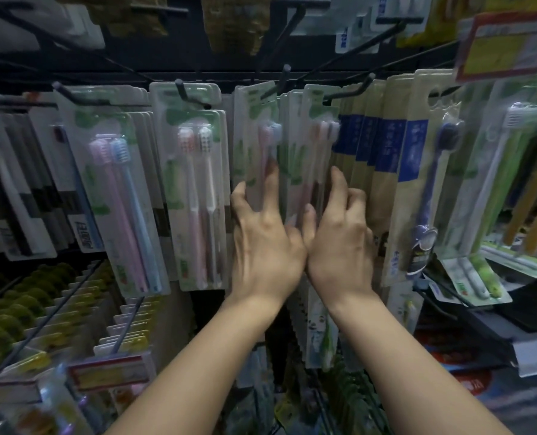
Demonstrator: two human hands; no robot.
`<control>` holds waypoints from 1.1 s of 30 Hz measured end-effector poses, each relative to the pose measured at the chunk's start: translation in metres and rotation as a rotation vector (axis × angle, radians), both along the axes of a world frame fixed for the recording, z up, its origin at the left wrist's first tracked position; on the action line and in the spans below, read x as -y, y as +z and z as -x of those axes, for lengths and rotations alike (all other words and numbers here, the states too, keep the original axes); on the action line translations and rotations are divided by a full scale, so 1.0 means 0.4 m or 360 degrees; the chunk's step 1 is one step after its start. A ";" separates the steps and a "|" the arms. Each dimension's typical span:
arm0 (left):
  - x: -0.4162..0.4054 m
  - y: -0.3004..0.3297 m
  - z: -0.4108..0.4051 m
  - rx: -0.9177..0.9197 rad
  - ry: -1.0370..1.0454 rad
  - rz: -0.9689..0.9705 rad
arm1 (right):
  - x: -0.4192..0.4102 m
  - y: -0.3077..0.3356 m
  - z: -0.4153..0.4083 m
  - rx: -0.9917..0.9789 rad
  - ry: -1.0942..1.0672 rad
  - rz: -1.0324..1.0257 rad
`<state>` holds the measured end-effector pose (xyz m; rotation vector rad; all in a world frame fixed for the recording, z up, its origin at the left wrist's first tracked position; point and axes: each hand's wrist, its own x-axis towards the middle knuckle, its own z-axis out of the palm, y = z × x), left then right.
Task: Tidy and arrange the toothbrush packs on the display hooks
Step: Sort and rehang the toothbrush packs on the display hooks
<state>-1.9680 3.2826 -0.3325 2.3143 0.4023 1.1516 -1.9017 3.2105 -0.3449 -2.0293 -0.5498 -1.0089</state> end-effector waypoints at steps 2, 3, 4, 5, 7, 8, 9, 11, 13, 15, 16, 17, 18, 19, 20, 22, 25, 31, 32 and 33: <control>-0.001 -0.005 0.002 0.0032 -0.0020 -0.0035 | -0.004 0.002 -0.002 0.0029 -0.0006 0.0043; -0.001 -0.007 0.002 0.0064 -0.0021 -0.0077 | -0.005 0.003 -0.002 0.0058 -0.0017 0.0064; -0.002 -0.010 0.001 0.0095 -0.0020 -0.0116 | -0.008 0.004 -0.003 0.0093 -0.0030 0.0081; -0.005 -0.012 -0.001 0.0121 -0.0016 -0.0151 | -0.010 0.005 -0.003 0.0130 -0.0037 0.0092; -0.013 -0.012 -0.006 0.0186 -0.0003 -0.0235 | -0.014 0.010 -0.006 0.0169 -0.0024 0.0104; -0.017 -0.009 -0.010 0.0229 -0.0001 -0.0288 | -0.015 0.013 -0.009 0.0172 -0.0014 0.0114; -0.020 -0.006 -0.014 0.0272 0.0002 -0.0347 | -0.016 0.015 -0.011 0.0174 -0.0008 0.0126; -0.024 0.006 -0.023 0.0304 0.0047 -0.0455 | -0.017 0.017 -0.016 0.0183 0.0008 0.0142; -0.025 0.018 -0.031 0.0236 0.0105 -0.0506 | -0.018 0.015 -0.024 0.0176 0.0038 0.0137; -0.027 0.025 -0.038 0.0152 0.0158 -0.0531 | -0.019 0.013 -0.034 0.0157 0.0061 0.0124; -0.028 0.026 -0.041 0.0134 0.0190 -0.0555 | -0.020 0.012 -0.038 0.0155 0.0071 0.0120; -0.029 0.027 -0.044 0.0132 0.0222 -0.0583 | -0.020 0.012 -0.043 0.0158 0.0082 0.0119; -0.030 0.028 -0.047 0.0143 0.0244 -0.0607 | -0.019 0.011 -0.046 0.0162 0.0093 0.0120; -0.030 0.028 -0.049 0.0162 0.0248 -0.0616 | -0.018 0.009 -0.048 0.0165 0.0102 0.0121; -0.030 0.026 -0.052 0.0182 0.0240 -0.0616 | -0.016 0.008 -0.048 0.0164 0.0110 0.0119; -0.031 0.016 -0.056 0.0211 0.0231 -0.0616 | -0.014 0.004 -0.049 0.0159 0.0121 0.0120; -0.040 0.000 -0.065 0.0247 0.0251 -0.0656 | -0.014 -0.001 -0.052 0.0174 0.0104 0.0139; -0.053 -0.008 -0.063 0.0276 0.0300 -0.0793 | -0.014 -0.003 -0.045 0.0233 0.0111 0.0174; -0.053 -0.006 -0.062 0.0254 0.0321 -0.0799 | -0.014 -0.001 -0.045 0.0229 0.0125 0.0173; -0.053 -0.004 -0.062 0.0245 0.0334 -0.0788 | -0.013 0.001 -0.045 0.0226 0.0137 0.0168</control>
